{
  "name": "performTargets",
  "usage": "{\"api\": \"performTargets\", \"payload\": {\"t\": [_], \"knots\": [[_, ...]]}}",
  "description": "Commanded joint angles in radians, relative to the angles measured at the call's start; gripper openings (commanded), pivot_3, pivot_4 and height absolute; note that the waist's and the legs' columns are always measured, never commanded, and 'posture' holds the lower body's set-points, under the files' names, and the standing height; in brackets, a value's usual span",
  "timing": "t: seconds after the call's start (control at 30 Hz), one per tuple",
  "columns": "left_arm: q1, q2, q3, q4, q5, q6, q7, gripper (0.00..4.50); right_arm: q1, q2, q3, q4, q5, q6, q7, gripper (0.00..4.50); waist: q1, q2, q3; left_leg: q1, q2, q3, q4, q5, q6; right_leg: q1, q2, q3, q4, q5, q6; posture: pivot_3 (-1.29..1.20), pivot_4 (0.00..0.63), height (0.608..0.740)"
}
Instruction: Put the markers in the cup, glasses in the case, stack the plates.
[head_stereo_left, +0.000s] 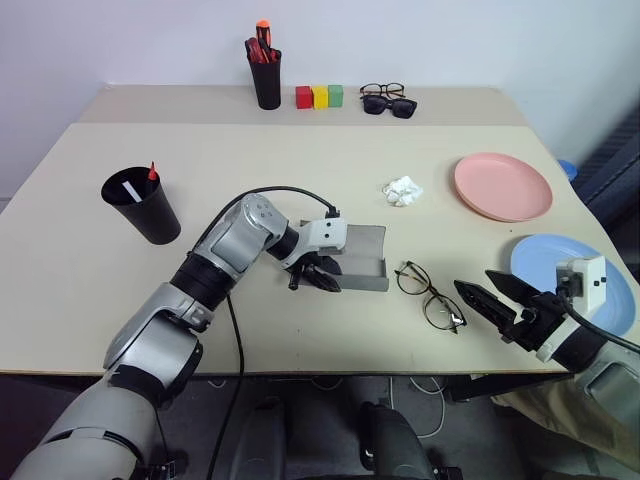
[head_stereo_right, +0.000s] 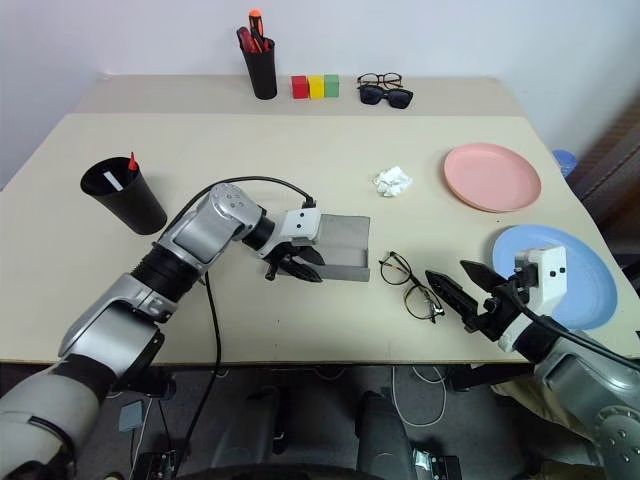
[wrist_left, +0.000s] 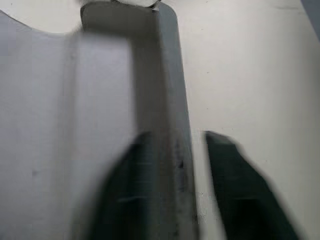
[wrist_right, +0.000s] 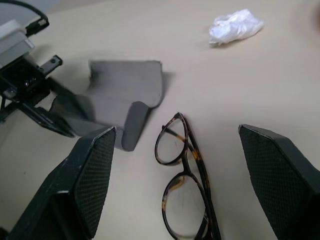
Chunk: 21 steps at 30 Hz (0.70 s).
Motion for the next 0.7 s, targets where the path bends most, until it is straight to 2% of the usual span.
{"api": "performTargets", "payload": {"t": [0.03,0.13,0.27,0.37,0.47,0.7], "knots": [[0.011,-0.001,0.051,-0.07,-0.021,0.012,0.035,2.96,-0.031,-0.036,0.014,0.033,-0.01,0.008,0.05,3.98,0.0,0.0,0.0,0.0,0.0,0.0,0.0,0.0,0.0,0.0,0.0,0.0,0.0,0.0,0.0,0.0,0.15,0.74],[0.067,-0.002,0.157,-0.16,-0.113,-0.018,0.07,2.96,-0.088,-0.077,0.064,0.118,-0.036,0.031,0.11,3.98,-0.004,0.0,0.0,0.0,0.0,0.0,0.0,0.0,0.0,0.0,0.0,0.0,0.0,0.0,0.0,0.0,0.15,0.74],[0.153,-0.001,0.288,-0.257,-0.203,-0.147,0.116,2.96,-0.163,-0.103,0.139,0.237,-0.084,0.048,0.19,3.98,-0.006,0.0,0.0,0.001,0.0,0.0,0.0,0.0,0.0,0.0,0.0,0.0,0.001,0.0,0.0,0.0,0.15,0.74],[0.171,0.05,0.319,-0.294,-0.284,-0.042,0.048,2.96,-0.2,-0.098,0.192,0.303,-0.128,0.047,0.24,3.98,-0.004,0.0,0.0,0.001,0.0,0.0,0.0,0.0,0.0,0.0,0.0,0.0,0.003,0.0,0.0,0.0,0.15,0.74],[0.185,0.07,0.368,-0.322,-0.331,0.04,0.095,2.96,-0.234,-0.083,0.233,0.344,-0.151,0.053,0.267,3.98,-0.002,0.0,0.0,0.001,0.0,0.0,0.001,0.0,0.0,0.0,0.0,0.0,0.004,0.0,0.0,0.0,0.15,0.74],[0.279,0.115,0.421,-0.407,-0.353,0.067,0.181,2.96,-0.284,-0.074,0.275,0.38,-0.181,0.065,0.32,3.98,-0.002,0.0,0.0,0.002,0.0,0.0,0.002,0.0,0.0,0.0,0.0,0.0,0.005,0.0,0.001,0.0,0.15,0.74]]}}
